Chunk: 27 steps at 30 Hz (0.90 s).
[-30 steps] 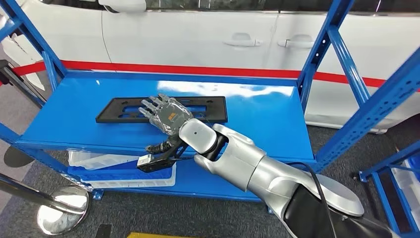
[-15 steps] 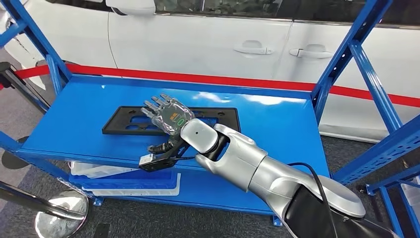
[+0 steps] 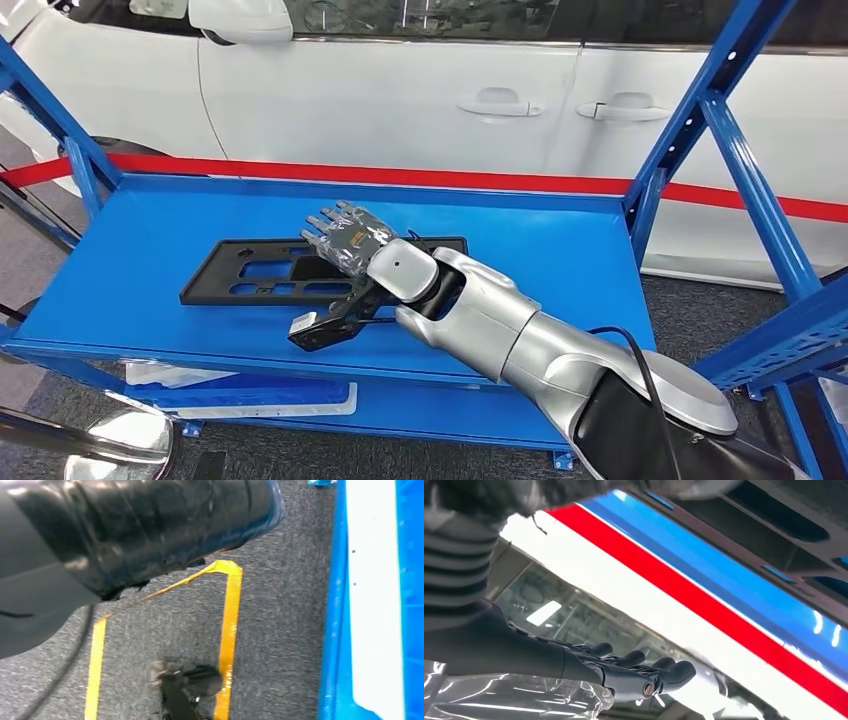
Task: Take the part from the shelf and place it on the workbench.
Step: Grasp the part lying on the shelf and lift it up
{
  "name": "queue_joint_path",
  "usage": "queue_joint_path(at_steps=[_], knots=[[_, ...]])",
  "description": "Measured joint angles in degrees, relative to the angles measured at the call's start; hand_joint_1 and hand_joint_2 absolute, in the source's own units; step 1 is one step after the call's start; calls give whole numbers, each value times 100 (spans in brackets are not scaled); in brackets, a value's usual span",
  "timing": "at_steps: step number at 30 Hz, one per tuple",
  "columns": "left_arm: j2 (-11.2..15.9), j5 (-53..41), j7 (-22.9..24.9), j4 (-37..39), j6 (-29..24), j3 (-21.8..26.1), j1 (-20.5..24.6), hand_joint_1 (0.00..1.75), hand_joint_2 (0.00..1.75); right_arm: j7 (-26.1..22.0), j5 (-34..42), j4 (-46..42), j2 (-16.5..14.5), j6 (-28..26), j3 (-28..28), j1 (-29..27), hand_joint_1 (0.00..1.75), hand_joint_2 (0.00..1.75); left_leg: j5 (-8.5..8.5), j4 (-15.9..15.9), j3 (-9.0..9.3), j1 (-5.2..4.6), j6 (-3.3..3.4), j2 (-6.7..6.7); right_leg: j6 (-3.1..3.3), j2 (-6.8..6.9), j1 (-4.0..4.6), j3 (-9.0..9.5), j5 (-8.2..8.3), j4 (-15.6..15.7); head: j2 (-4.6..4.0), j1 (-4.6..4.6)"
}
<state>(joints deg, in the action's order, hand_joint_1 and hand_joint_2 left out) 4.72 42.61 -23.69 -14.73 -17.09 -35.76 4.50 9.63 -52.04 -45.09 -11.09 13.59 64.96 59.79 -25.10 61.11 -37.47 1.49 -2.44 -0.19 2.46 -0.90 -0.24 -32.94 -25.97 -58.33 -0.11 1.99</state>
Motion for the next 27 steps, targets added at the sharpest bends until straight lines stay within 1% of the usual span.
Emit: queue_joint_path(at_steps=[1, 2, 3, 4, 5, 6, 7, 8, 9, 10, 11, 12, 13, 14, 15, 16, 17, 18, 24, 26, 27], knots=[[0, 5, 5, 2, -3, -1, 11, 0, 0, -3, 44, 18, 0, 41, 3, 0, 0, 175, 95, -207, 53, -11, 32, 3, -36, 4, 8, 2, -33, -18, 0, 4], [0, 9, 9, 4, -4, -1, 15, 0, 0, -5, 83, 40, 1, 66, 8, -5, 0, 175, 89, -290, 68, -25, 77, 0, -70, 7, 20, -4, -64, -30, 0, -1], [1, 13, 12, 6, -6, -2, 14, 0, 0, -7, 120, 63, 0, 79, 14, -9, 0, 175, 60, -306, 64, -39, 129, -2, -100, 10, 33, -9, -85, -40, 0, -5], [-1, 16, 14, 7, -11, -2, 11, 0, 0, -5, 153, 86, 0, 81, 21, -13, 0, 175, 98, -287, 79, -30, 177, -6, -129, 11, 43, -4, -111, -49, 0, -14], [-2, 19, 14, 9, -18, -2, 1, 0, 0, -2, 179, 112, 3, 83, 29, -15, 0, 175, 100, -292, 91, -20, 208, -9, -158, 13, 40, -9, -161, -90, 0, -26], [-3, 20, 14, 9, -26, -2, 1, 0, 0, 4, 204, 137, 5, 94, 35, -11, 0, 175, 97, -296, 107, -10, 235, -7, -183, 18, 37, -56, -245, -216, 0, -35], [-4, 20, 14, 9, -34, -2, 9, 0, 0, 10, 230, 163, 7, 119, 40, -8, 0, 175, 92, -303, 124, -4, 263, -5, -206, 21, 32, -165, -376, -453, 0, -45], [-3, 19, 13, 10, -39, -2, 16, 0, 0, 15, 258, 194, 10, 162, 46, -11, 0, 175, 80, -305, 138, -8, 288, -5, -221, 26, 23, -335, -536, -794, 0, -55], [-2, 20, 14, 10, -44, -2, 22, 0, 0, 17, 294, 231, 11, 222, 54, -21, 0, 175, 67, -304, 147, -15, 310, -5, -229, 29, 21, -544, -684, -1185, 0, -62], [-1, 23, 15, 11, -48, -2, 23, 0, 0, 17, 338, 273, 15, 296, 64, -37, 0, 175, 55, -304, 158, -24, 326, -5, -230, 29, 19, -737, -767, -1509, 0, -62], [0, 29, 20, 12, -50, -2, 21, 0, 0, 15, 383, 317, 21, 369, 76, -56, 0, 175, 43, -303, 172, -34, 338, -8, -223, 29, 18, -861, -750, -1672, 0, -63], [1, 39, 28, 13, -51, -2, 20, 0, 0, 10, 435, 357, 28, 429, 84, -70, 0, 175, 30, -302, 190, -44, 344, -13, -206, 29, 20, -884, -624, -1620, 0, -63], [1, 48, 38, 13, -51, -2, 19, 0, 0, 5, 481, 387, 33, 469, 88, -76, 0, 175, 16, -302, 214, -54, 346, -18, -178, 29, 25, -801, -413, -1360, 0, -63], [1, 57, 51, 13, -48, -2, 19, 0, 0, 1, 536, 409, 37, 489, 90, -71, 0, 175, 2, -302, 238, -64, 343, -24, -138, 28, 36, -647, -176, -973, 0, -64], [-3, 65, 64, 13, -45, -2, 22, 0, 0, -7, 596, 425, 37, 506, 90, -57, 0, 175, -15, -296, 253, -80, 331, -28, -95, 29, 56, -487, -11, -603, 0, -59], [-5, 68, 75, 13, -42, -2, 27, 0, 0, -14, 649, 436, 36, 532, 90, -39, 0, 175, -28, -289, 259, -94, 318, -32, -62, 30, 71, -361, 82, -317, 0, -55], [-7, 72, 85, 13, -40, -2, 31, 0, 0, -22, 698, 446, 35, 557, 90, -24, 0, 175, -37, -282, 257, -106, 306, -34, -40, 30, 85, -288, 107, -154, 0, -51], [-9, 73, 90, 13, -39, -2, 34, 0, 0, -29, 724, 451, 34, 582, 90, -13, 0, 175, -43, -274, 251, -116, 297, -36, -32, 31, 91, -263, 86, -101, 0, -47], [-8, 73, 97, 13, -39, -2, 36, 0, 0, -38, 748, 454, 32, 614, 90, -3, 0, 175, -42, -276, 247, -113, 291, -35, -36, 33, 89, -250, 84, -95, 0, -50], [-9, 75, 104, 13, -39, -2, 32, 0, 0, -54, 837, 462, 32, 691, 91, 4, 0, 175, -36, -294, 245, -96, 267, -31, -34, 32, 105, -251, 84, -104, 0, -51], [-8, 78, 109, 13, -40, -2, 30, 0, 0, -60, 932, 471, 31, 747, 91, 7, 0, 175, -46, -294, 246, -85, 237, -27, -20, 34, 93, -235, 101, -73, 0, -52]])
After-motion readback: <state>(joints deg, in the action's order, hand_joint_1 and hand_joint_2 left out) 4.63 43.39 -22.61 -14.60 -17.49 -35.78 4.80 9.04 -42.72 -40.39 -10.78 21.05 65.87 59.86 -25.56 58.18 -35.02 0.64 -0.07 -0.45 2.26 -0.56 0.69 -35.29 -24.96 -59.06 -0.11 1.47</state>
